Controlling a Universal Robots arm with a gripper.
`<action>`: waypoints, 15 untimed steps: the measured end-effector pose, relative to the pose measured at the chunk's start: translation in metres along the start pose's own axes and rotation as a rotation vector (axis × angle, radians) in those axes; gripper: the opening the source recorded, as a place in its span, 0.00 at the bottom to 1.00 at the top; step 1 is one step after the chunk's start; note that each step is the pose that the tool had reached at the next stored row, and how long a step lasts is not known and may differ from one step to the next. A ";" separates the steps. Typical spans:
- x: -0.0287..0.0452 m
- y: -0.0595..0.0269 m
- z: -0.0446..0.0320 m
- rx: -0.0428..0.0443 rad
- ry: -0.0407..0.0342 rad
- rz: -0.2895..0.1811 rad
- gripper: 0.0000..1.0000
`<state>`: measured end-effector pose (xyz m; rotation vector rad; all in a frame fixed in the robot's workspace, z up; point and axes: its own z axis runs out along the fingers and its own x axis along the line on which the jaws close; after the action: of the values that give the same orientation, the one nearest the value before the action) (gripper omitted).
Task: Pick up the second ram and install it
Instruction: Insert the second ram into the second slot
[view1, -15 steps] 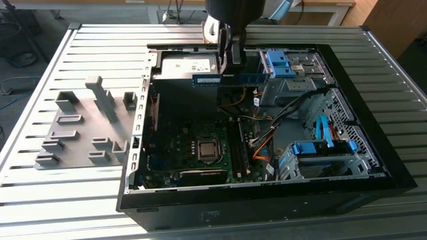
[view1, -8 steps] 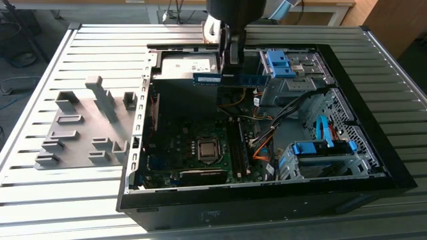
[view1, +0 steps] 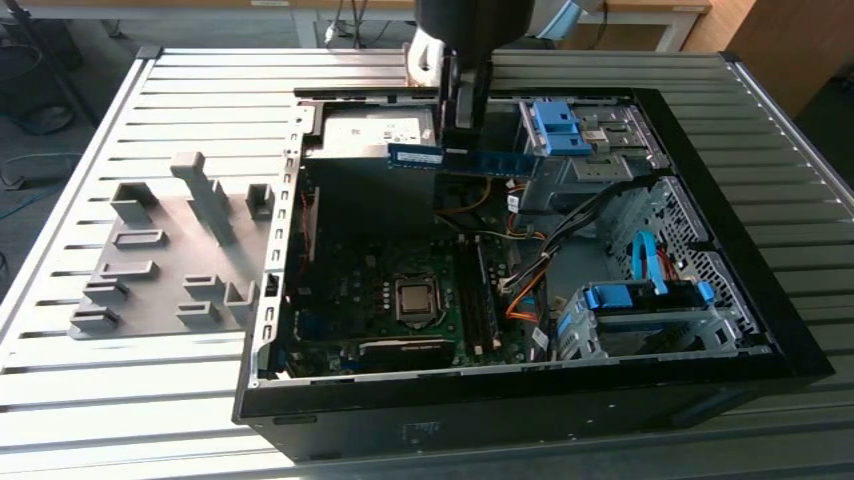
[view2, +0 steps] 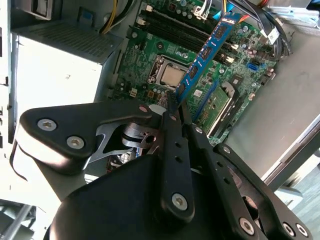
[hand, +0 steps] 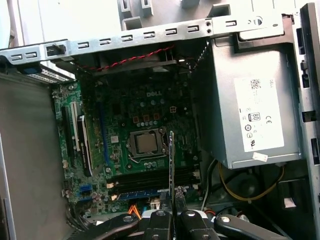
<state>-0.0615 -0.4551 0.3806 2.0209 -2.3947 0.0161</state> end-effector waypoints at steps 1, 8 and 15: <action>-0.0001 -0.0003 0.0000 -0.0001 0.0001 0.007 0.14; -0.0003 -0.0018 0.0001 -0.0008 0.0003 0.057 0.14; -0.0004 -0.0018 0.0007 -0.0017 0.0005 0.134 0.14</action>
<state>-0.0597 -0.4550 0.3799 1.8557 -2.5239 0.0153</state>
